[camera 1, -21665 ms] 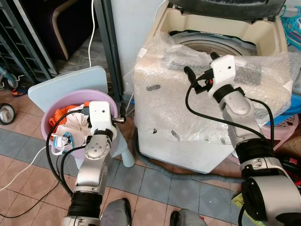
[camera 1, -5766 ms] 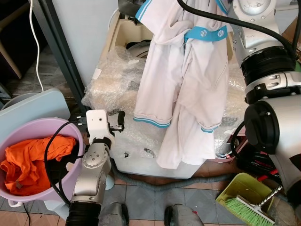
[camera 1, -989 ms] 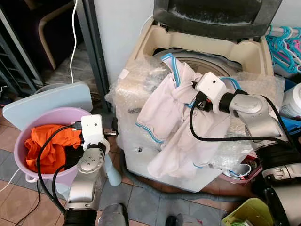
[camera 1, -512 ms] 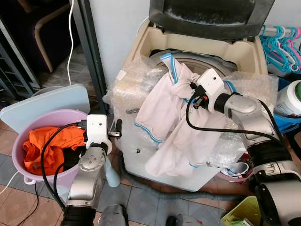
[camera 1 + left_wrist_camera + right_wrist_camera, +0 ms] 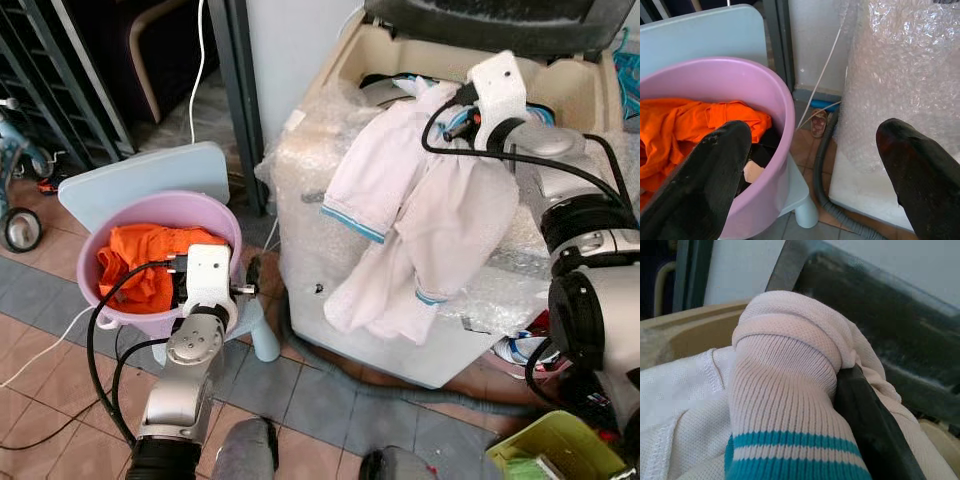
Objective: Clothes washing
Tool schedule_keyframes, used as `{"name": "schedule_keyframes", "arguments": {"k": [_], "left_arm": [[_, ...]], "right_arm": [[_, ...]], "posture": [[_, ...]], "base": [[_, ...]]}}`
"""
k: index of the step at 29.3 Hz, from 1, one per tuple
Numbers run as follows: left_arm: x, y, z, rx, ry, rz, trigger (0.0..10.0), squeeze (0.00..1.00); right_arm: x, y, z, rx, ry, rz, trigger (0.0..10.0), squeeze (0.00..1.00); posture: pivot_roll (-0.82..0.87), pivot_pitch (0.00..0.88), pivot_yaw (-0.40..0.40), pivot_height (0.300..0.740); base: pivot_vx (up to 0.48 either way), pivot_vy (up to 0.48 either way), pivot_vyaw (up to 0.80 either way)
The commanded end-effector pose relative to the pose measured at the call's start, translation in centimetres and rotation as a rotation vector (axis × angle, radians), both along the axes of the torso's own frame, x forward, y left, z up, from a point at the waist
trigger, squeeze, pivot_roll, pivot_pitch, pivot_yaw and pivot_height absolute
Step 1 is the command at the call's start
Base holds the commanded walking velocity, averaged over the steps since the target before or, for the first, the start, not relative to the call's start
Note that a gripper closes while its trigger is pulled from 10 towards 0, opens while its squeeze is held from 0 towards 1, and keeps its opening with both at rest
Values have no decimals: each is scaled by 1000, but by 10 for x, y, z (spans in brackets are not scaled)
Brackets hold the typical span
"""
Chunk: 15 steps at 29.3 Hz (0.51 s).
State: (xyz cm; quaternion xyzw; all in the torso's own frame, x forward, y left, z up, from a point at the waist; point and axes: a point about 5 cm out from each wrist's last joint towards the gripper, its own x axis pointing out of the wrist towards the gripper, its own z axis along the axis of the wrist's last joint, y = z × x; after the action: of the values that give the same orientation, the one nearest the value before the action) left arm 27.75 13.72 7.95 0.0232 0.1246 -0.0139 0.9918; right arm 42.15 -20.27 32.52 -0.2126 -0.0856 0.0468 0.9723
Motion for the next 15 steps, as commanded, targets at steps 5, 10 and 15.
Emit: {"name": "schedule_keyframes", "arguments": {"k": [5,10,15], "left_arm": [[0,5,5,21,-30,38,10000,0],[3,3,6,24,-40,45,10000,0],[4,0,5,19,-36,34,10000,0]], "right_arm": [[-16,-12,77,-36,-367,-165,2941,0],[1,-11,-3,-136,-2,-139,10000,0],[-5,-14,-90,-158,390,-3,10000,1000]], "posture": [[25,73,-2,740],[23,73,0,740],[19,72,0,740]], "base": [[0,0,0],[0,0,0],[0,0,0]]}}
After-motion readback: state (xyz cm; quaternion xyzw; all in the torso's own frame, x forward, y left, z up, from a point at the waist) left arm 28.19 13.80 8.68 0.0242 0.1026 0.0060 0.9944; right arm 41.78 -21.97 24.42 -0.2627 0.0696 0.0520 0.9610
